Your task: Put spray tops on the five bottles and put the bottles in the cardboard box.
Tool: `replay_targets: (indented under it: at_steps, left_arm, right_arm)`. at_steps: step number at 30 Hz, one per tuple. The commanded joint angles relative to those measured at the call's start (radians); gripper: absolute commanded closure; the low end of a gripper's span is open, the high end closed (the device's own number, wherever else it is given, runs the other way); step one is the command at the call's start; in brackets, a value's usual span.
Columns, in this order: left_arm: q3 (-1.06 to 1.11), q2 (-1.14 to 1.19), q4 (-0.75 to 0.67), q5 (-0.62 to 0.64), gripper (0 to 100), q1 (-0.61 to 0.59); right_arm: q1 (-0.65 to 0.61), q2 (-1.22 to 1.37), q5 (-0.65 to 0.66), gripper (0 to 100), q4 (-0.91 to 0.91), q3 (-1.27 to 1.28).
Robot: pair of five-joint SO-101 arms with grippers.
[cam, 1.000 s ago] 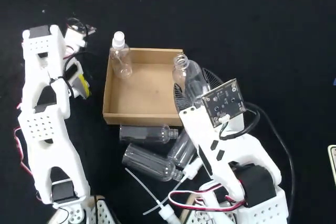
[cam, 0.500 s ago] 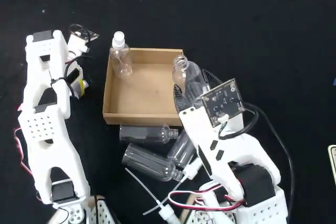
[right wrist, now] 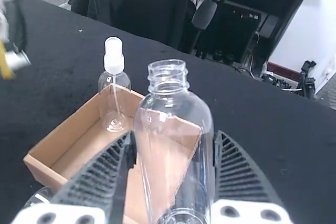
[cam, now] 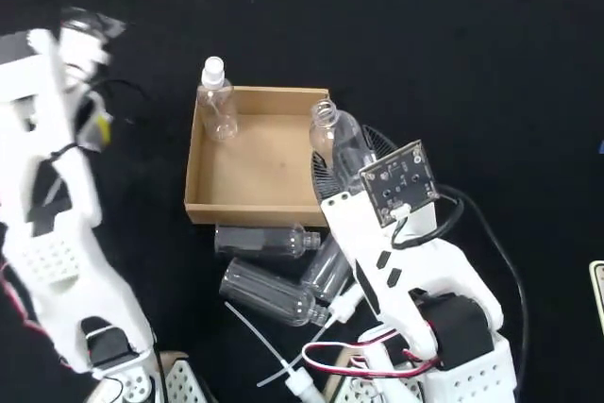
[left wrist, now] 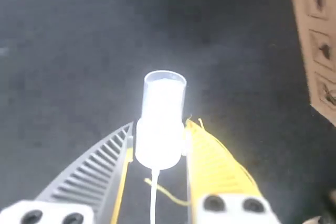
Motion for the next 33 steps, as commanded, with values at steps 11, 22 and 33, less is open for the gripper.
replay_targets:
  at_steps: [11,22,33]
  left_arm:
    - [-0.091,-0.842,-0.092,0.563,87,0.251]
    - [-0.102,-0.928,-0.462,0.888,86,0.717]
    - [-0.058,-0.914,-0.588,0.908,86,1.023]
  right_arm:
    - [-0.104,-0.061,-0.163,85.5,-0.13,0.053]
    - [-0.104,-0.311,-0.178,85.8,-0.212,0.219]
    - [-0.104,-0.32,-0.18,85.8,-0.204,0.226]
